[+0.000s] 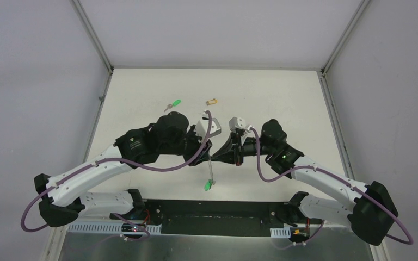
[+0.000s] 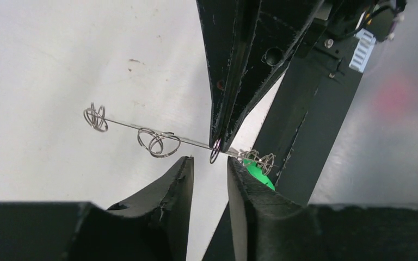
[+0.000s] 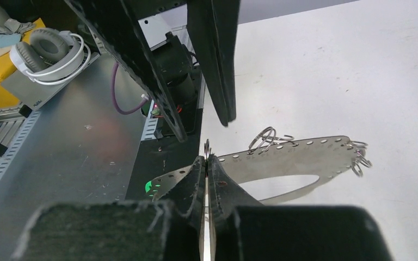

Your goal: Put the keys on the keyring

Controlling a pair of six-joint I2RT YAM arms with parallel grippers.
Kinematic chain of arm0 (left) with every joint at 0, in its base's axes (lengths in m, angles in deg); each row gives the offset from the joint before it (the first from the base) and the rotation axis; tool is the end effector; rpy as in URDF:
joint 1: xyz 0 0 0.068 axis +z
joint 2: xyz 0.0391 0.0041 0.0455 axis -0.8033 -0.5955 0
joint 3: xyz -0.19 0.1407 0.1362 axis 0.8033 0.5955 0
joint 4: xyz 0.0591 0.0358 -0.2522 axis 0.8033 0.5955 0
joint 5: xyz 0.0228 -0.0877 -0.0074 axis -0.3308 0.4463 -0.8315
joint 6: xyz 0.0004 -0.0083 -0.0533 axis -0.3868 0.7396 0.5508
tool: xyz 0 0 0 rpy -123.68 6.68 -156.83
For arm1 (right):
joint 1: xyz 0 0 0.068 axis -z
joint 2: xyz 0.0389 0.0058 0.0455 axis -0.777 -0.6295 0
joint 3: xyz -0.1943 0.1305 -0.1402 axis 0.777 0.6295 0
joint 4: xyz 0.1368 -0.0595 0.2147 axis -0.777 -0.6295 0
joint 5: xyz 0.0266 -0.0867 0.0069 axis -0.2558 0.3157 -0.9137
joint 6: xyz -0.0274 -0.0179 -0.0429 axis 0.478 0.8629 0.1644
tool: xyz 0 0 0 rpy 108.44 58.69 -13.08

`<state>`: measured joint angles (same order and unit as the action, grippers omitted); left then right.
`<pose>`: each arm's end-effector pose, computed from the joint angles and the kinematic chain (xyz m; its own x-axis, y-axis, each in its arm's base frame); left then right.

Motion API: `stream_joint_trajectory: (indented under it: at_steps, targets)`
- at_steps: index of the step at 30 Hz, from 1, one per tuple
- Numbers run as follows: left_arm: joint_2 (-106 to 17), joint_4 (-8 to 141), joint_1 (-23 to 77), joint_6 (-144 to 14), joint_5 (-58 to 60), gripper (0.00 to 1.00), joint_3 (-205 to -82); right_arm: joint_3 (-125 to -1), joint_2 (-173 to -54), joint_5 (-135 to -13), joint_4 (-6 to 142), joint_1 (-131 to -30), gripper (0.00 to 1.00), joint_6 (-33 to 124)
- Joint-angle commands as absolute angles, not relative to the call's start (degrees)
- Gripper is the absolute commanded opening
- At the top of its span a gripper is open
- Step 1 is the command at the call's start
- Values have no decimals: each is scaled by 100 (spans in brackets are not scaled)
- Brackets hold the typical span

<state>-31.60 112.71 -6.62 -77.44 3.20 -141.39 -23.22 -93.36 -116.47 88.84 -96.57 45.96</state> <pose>0.1046 -0.1951 0.3744 -0.2914 0.5201 -0.8029 0.9278 0.3581 -0.1047 0.1459 0.1880 0.2845 -0.1704 -0.0762 -0.9824 -0.9798 -0.0931 0.1772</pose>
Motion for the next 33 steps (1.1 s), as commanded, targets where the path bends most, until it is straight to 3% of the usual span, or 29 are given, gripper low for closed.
stream_joint_trajectory:
  at_steps: [1,16,29,33]
  targets:
    - [-2568,10560,-715,-7496,73,34,-13840,-2314,-9030,-11515,9388,-9660,0,4373]
    - [-663,6886,-711,-8161,1348,40,-10962,-1853,-8601,-11498,10449,-9677,0,3866]
    - [-870,6424,-711,-8286,1475,24,-10901,-1870,-8625,-11553,10513,-9696,0,3840]
    - [-797,6462,-711,-8271,1304,26,-10885,-1887,-8632,-11579,10506,-9700,0,3857]
